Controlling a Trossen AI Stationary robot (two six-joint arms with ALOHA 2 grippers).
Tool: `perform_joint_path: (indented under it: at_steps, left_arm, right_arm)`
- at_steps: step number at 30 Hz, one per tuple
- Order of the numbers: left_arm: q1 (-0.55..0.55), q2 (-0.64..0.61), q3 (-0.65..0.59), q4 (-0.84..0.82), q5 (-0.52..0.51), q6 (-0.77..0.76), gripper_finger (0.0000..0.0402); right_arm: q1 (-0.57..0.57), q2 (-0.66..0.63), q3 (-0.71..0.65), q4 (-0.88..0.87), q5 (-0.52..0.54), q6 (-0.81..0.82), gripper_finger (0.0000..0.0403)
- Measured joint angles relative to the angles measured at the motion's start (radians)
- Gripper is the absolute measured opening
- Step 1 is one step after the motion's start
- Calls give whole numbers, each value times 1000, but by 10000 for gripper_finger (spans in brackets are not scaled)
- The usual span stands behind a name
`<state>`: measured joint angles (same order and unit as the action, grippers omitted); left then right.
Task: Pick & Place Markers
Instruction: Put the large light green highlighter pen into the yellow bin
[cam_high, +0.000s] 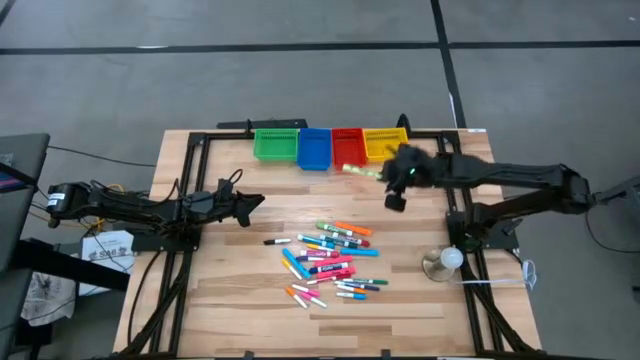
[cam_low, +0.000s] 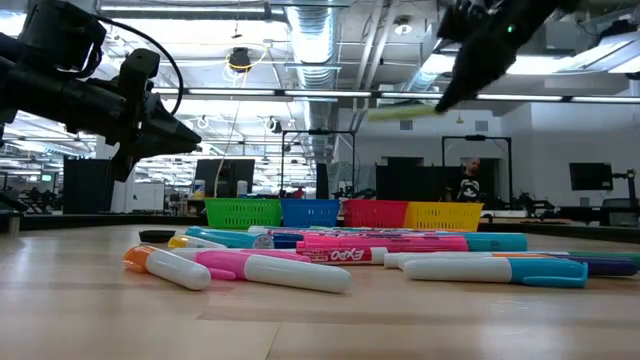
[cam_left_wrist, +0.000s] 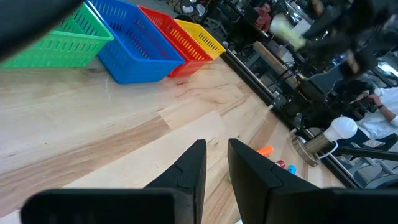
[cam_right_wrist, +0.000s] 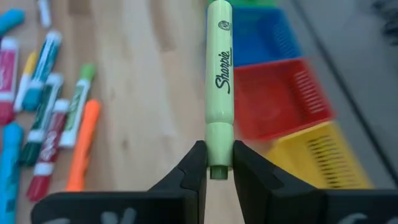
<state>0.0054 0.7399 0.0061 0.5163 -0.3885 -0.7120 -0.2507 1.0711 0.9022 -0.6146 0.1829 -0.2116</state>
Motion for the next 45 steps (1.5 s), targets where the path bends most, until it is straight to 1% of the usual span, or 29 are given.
perform_joint_path:
  at_steps: [5, 10, 15, 21, 24, 26, 35, 45]
  left_arm:
    - [0, 0, 0, 0, 0, 0, 66]
    - [0, 0, 0, 0, 0, 0, 66]
    - [0, 0, 0, 0, 0, 0, 66]
    - [0, 0, 0, 0, 0, 0, 66]
    - [0, 0, 0, 0, 0, 0, 66]
    - [0, 0, 0, 0, 0, 0, 66]
    - [0, 0, 0, 0, 0, 0, 66]
    - [0, 0, 0, 0, 0, 0, 66]
  right_arm:
    - [-121, -60, 49, -21, 1, -89, 52]
    - [-261, -65, 53, -23, 2, -155, 52]
    - [-392, -1, 53, -27, -1, -158, 52]
    - [-495, 148, 53, -53, -15, -166, 52]
    - [-522, 219, 53, -58, -79, -190, 52]
    - [-530, 260, 53, -50, -95, -200, 52]
    - [-531, 384, 53, -35, -53, -216, 52]
    - [-531, 406, 53, -28, -46, -216, 53]
